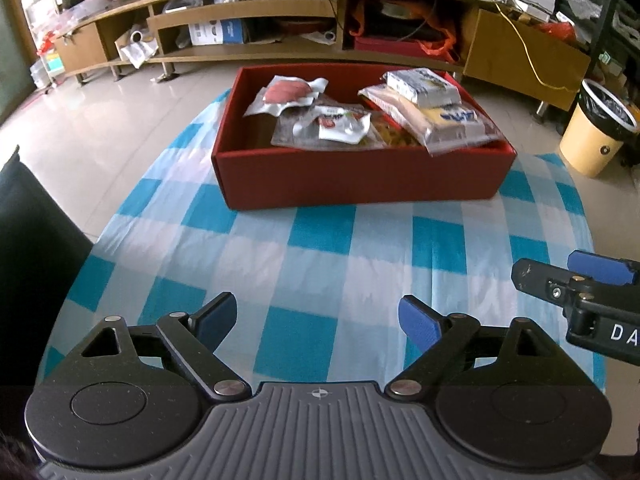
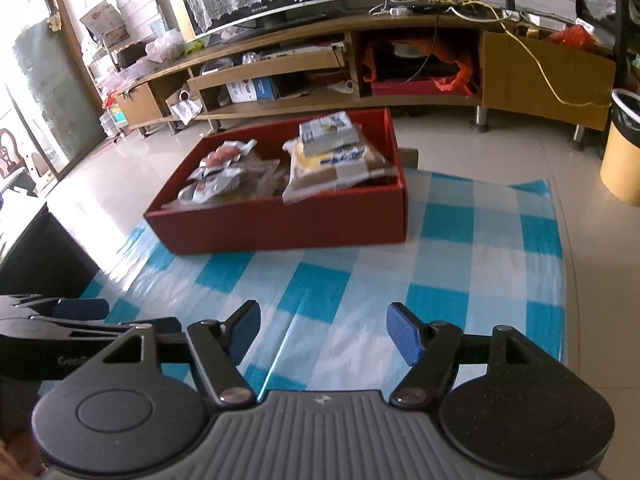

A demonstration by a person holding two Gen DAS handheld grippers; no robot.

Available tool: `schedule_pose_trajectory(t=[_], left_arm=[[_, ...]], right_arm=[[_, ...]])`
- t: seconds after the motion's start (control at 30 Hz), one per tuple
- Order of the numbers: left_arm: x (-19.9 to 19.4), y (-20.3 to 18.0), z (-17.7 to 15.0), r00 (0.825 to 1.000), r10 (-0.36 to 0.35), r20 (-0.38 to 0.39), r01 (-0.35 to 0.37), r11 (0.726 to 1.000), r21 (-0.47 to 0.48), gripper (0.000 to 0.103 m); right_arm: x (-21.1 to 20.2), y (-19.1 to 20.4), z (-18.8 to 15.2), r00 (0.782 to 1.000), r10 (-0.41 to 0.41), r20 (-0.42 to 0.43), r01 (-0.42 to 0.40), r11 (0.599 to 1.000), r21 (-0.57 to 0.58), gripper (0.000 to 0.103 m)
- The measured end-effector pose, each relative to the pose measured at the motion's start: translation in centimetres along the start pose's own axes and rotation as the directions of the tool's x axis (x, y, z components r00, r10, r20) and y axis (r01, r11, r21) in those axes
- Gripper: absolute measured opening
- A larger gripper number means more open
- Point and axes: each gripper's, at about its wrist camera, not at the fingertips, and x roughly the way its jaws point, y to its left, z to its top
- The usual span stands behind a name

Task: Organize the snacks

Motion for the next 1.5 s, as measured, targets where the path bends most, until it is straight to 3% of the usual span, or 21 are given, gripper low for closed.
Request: schedule_pose_trajectory(t=[0.43, 1.5], left_arm=[[-0.7, 0.0, -2.0, 1.000, -0.011, -0.009, 0.011, 1.000, 0.013, 0.098], [-1.1, -0.9, -2.3, 0.998, -0.028, 0.052, 0.025, 0.998, 0.054, 0.101]], right_arm=[[-1.6, 0.4, -2.9, 1.000, -0.002, -0.018, 0.003, 1.000, 0.019, 0.073], [-1.2, 0.1, -3.2, 0.999, -0.005, -0.037, 0.006, 1.000, 0.022, 0.074]])
